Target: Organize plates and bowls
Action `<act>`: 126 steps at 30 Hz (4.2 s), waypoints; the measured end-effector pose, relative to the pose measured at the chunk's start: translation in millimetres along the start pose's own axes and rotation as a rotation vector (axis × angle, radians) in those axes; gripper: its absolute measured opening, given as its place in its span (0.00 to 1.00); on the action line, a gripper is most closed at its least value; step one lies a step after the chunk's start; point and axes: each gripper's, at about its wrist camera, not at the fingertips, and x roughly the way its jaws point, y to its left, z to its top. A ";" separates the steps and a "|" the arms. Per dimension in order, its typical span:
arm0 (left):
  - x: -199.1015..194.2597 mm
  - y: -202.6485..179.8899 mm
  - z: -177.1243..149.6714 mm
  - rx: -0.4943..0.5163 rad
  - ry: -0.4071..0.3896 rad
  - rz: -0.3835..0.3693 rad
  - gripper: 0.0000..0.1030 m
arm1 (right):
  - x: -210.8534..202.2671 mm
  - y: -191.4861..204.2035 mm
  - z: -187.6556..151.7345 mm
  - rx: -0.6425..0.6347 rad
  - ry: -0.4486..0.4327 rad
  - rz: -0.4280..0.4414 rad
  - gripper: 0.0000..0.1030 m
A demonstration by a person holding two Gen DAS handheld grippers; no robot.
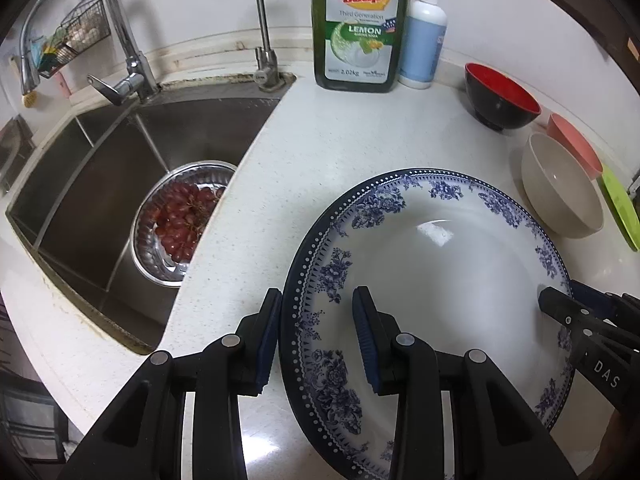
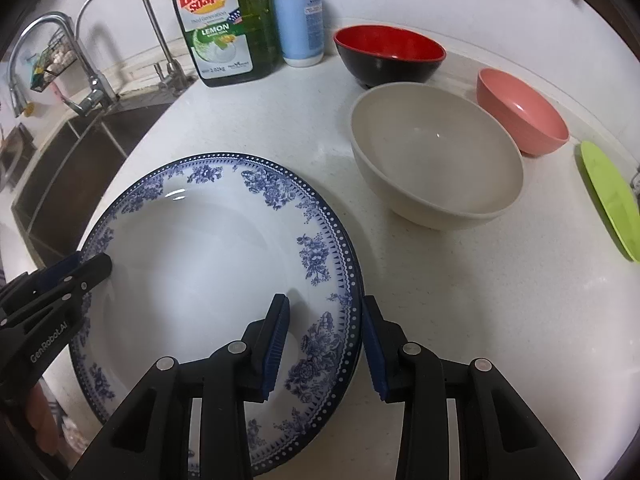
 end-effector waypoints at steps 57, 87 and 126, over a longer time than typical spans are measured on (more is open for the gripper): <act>-100.7 -176.5 47.1 0.316 -0.351 -0.217 0.96 | -131.7 -165.1 -34.0 0.295 -0.345 -0.186 0.70; -117.9 -372.5 108.1 0.494 -0.425 -0.363 0.96 | -167.0 -337.3 -17.5 0.507 -0.438 -0.317 0.70; 77.4 -546.9 161.2 0.597 -0.043 -0.317 0.76 | -0.6 -512.0 37.0 0.642 -0.102 -0.290 0.69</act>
